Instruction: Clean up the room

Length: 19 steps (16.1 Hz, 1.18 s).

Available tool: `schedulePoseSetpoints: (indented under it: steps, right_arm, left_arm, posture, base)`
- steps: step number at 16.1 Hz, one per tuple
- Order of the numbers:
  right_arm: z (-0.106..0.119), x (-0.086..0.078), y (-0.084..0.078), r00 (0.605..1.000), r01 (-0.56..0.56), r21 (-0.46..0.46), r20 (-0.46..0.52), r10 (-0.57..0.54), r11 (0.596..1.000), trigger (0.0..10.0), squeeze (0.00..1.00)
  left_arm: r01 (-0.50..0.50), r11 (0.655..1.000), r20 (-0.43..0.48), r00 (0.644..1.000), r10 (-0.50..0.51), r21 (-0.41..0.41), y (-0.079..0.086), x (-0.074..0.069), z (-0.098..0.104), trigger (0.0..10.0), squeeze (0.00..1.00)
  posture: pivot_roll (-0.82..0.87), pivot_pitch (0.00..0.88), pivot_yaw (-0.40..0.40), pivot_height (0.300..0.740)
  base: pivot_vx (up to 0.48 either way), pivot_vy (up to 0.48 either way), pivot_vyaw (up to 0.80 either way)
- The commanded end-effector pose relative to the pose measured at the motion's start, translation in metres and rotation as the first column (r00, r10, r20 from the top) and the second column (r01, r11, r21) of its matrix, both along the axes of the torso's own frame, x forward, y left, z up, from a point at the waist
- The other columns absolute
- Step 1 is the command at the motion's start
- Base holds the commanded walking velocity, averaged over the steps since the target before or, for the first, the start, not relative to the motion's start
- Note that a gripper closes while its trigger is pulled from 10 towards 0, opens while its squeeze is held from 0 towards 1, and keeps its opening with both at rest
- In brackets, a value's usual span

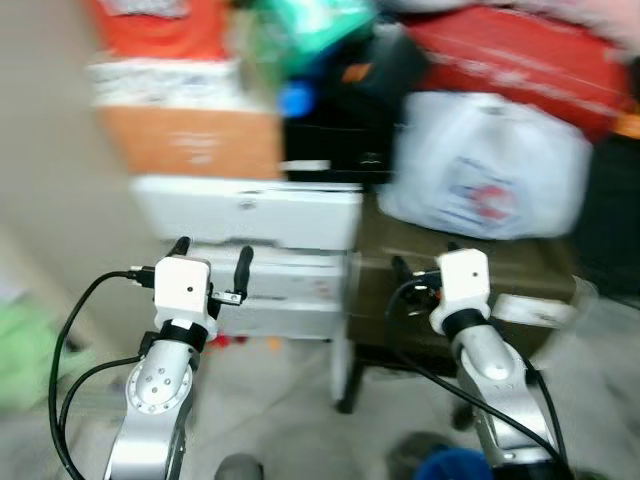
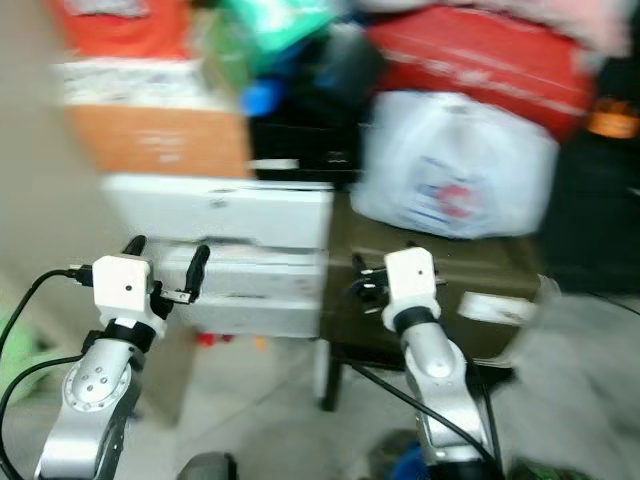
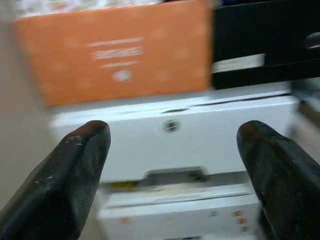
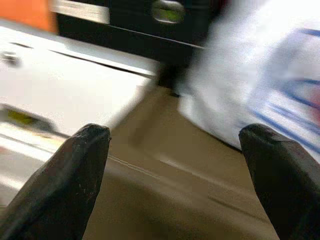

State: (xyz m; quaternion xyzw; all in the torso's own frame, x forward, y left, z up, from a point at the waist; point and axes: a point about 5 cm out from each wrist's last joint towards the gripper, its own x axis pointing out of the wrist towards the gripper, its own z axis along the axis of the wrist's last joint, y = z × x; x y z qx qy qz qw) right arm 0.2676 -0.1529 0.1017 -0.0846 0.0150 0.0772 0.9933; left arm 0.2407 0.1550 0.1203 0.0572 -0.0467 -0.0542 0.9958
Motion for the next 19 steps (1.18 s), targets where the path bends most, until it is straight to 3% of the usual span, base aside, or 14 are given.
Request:
schedulePoseSetpoints:
  steps: [1, 8, 11, 13, 17, 19]
  right_arm:
    - [0.002, 0.002, 0.0, 1.0, -0.008, 0.002, 0.008, 0.008, 1.0, 10.0, 0.0]
    - [0.0, 0.005, 0.001, 1.0, -0.014, -0.001, 0.003, 0.014, 1.0, 10.0, 0.0]
    - [0.005, 0.008, 0.004, 0.999, -0.03, -0.015, 0.022, 0.031, 0.999, 10.0, 0.0]
    - [0.006, 0.008, 0.004, 0.999, -0.037, -0.025, 0.026, 0.037, 0.999, 10.0, 0.0]
    - [0.007, 0.007, 0.005, 0.999, -0.036, -0.007, 0.026, 0.036, 0.999, 10.0, 0.0]
    - [0.011, -0.008, -0.002, 1.0, -0.015, -0.005, 0.026, 0.015, 1.0, 10.0, 0.0]
  left_arm:
    - [0.006, 1.0, -0.009, 1.0, -0.006, 0.002, 0.0, 0.0, -0.001, 10.0, 0.0]
    - [0.013, 1.0, -0.017, 1.0, -0.012, 0.007, 0.0, 0.001, -0.002, 10.0, 0.0]
    - [-0.004, 0.999, 0.006, 1.0, 0.004, 0.043, 0.007, 0.0, 0.007, 10.0, 0.0]
    - [-0.037, 0.998, 0.0, 0.999, 0.037, 0.044, 0.012, -0.004, 0.005, 10.0, 0.0]
    - [-0.058, 0.998, -0.031, 0.998, 0.059, 0.019, 0.007, -0.013, -0.005, 10.0, 0.0]
    - [-0.088, 0.995, -0.031, 0.996, 0.089, 0.044, 0.014, -0.022, -0.005, 10.0, 0.0]
  posture:
    - [0.01, 0.033, -0.028, 0.74]
    - [0.01, 0.032, -0.022, 0.74]
    - [0.0, 0.059, -0.011, 0.74]
    - [0.01, 0.069, -0.019, 0.74]
    - [0.01, 0.031, -0.024, 0.74]
    - [0.01, 0.011, -0.022, 0.74]
  base:
    - [0.0, 0.0, 0.8]
    - [0.0, 0.0, 0.8]
    - [0.0, 0.0, 0.8]
    - [0.0, 0.0, 0.8]
    - [0.0, 0.0, 0.8]
    - [0.0, 0.0, 0.8]
